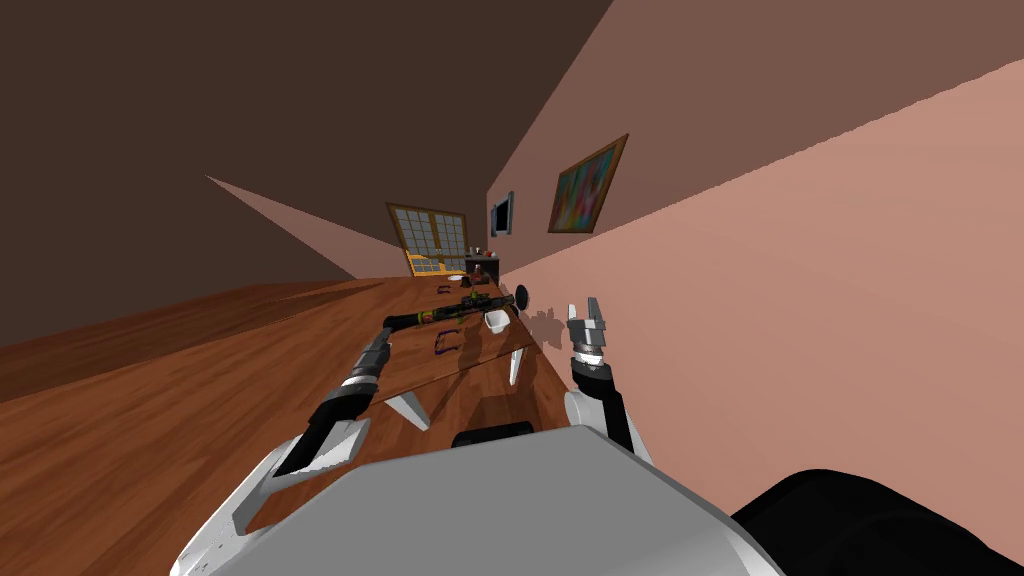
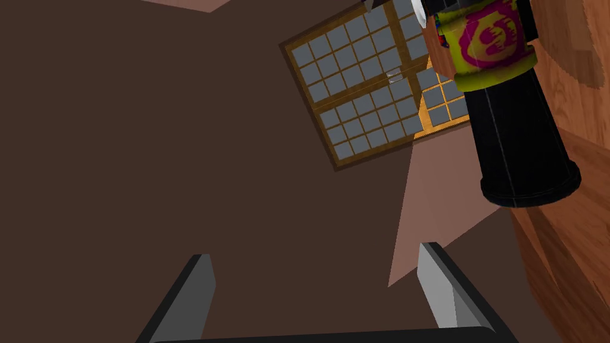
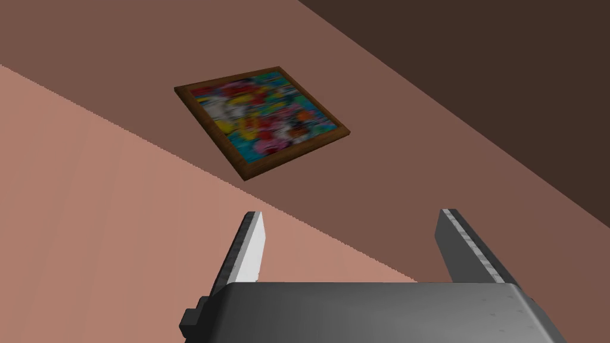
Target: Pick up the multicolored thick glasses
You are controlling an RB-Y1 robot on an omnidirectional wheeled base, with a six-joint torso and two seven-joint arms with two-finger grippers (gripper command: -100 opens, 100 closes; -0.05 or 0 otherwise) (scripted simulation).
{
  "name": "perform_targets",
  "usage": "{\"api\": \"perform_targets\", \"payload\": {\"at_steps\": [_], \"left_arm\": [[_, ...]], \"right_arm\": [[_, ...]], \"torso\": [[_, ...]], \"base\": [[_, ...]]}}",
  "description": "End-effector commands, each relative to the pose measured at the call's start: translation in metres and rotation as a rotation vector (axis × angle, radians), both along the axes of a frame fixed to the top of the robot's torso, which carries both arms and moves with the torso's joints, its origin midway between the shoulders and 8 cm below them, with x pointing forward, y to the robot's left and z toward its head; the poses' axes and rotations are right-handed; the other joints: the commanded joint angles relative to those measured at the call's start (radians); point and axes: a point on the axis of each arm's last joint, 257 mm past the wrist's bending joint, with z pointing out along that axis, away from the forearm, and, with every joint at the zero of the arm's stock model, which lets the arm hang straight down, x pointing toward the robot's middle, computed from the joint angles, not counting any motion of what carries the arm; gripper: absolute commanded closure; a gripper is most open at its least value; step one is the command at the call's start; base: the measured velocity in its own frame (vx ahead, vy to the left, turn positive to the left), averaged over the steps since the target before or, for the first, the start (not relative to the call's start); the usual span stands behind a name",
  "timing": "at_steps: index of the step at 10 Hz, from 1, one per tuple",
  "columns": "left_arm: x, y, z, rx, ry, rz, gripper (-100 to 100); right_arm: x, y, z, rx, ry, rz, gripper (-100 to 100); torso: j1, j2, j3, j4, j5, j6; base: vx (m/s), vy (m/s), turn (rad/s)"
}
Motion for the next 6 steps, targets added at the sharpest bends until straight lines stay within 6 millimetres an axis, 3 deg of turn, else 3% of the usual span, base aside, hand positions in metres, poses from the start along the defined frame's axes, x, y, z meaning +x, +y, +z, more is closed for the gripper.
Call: {"api": "perform_targets", "payload": {"at_steps": [1,2,3,6], "left_arm": [[0.002,0.026,-0.018,-0.009,0.061,0.045,-100],[0.001,0.029,-0.028,-0.016,0.082,0.053,-100],[0.001,0.046,-0.041,-0.025,0.123,0.085,-100],[-0.001,0.064,-0.060,-0.040,0.177,0.122,-100]], "right_arm": [[0.000,0.000,0.000,0.000,0.000,0.000,0],[0.000,0.000,0.000,0.000,0.000,0.000,0],[0.000,0.000,0.000,0.000,0.000,0.000,0],[0.000,0.000,0.000,0.000,0.000,0.000,0]], "torso": [[0.000,0.000,0.000,0.000,0.000,0.000],[-0.002,0.000,0.000,0.000,0.000,0.000],[0.000,0.000,0.000,0.000,0.000,0.000],[0.002,0.001,0.000,0.000,0.000,0.000]], "base": [[0.035,-0.159,-0.065],[0.038,-0.111,-0.008],[0.044,-0.110,-0.035],[0.018,-0.084,-0.029]]}}
